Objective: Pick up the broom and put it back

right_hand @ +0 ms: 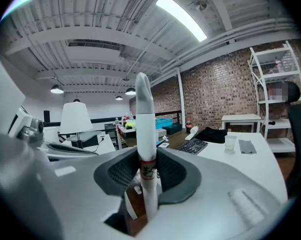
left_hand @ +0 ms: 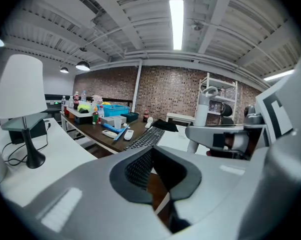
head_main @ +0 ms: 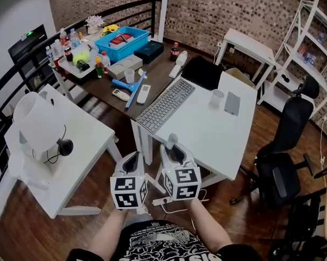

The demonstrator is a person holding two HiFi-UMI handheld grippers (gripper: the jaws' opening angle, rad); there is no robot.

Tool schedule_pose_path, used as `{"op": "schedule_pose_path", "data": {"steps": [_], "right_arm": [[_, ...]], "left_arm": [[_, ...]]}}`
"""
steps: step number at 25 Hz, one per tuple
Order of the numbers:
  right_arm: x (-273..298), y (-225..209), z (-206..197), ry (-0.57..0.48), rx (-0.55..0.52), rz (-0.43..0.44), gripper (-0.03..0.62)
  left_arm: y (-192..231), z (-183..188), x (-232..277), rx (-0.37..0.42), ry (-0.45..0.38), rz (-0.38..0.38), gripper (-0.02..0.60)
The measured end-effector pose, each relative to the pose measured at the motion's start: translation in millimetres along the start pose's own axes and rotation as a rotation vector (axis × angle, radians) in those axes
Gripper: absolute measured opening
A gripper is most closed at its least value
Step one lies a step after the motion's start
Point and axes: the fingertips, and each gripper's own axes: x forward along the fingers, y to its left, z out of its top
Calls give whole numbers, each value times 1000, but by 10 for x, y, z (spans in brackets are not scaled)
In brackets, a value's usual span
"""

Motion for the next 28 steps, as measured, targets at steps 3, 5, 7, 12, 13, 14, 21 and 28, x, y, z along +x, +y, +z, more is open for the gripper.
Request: {"op": "schedule_pose_path", "data": {"steps": [3,5,7,12,13,14,21,28], "right_arm": [[96,3,-93,14,2,-4,100],[171,4,-138,22,1,-10,100],[243,-2,-180,31,5,-20,98],[415,-3,-304,56,9,-41,100],[451,-8,-329,60,10,-47,100],[486,-16,-356,64,13,-54,100],[725,-41,-543,102,30,-96,100],[912,-107,-670,120,45,-135,100]], "left_arm": [[42,-18,52,6,9,-7,5],[84,-14,100,9,16,-11,5],[121,-13,153,11,25,-21,5],[206,-32,283,6,47,-51,5],[225,-29,306,8,49,-56,5],[241,-26,328,11,52,-62,5],[388,-5,445,32,69,-95,5],[498,-4,533,40,86,-117,5]]}}
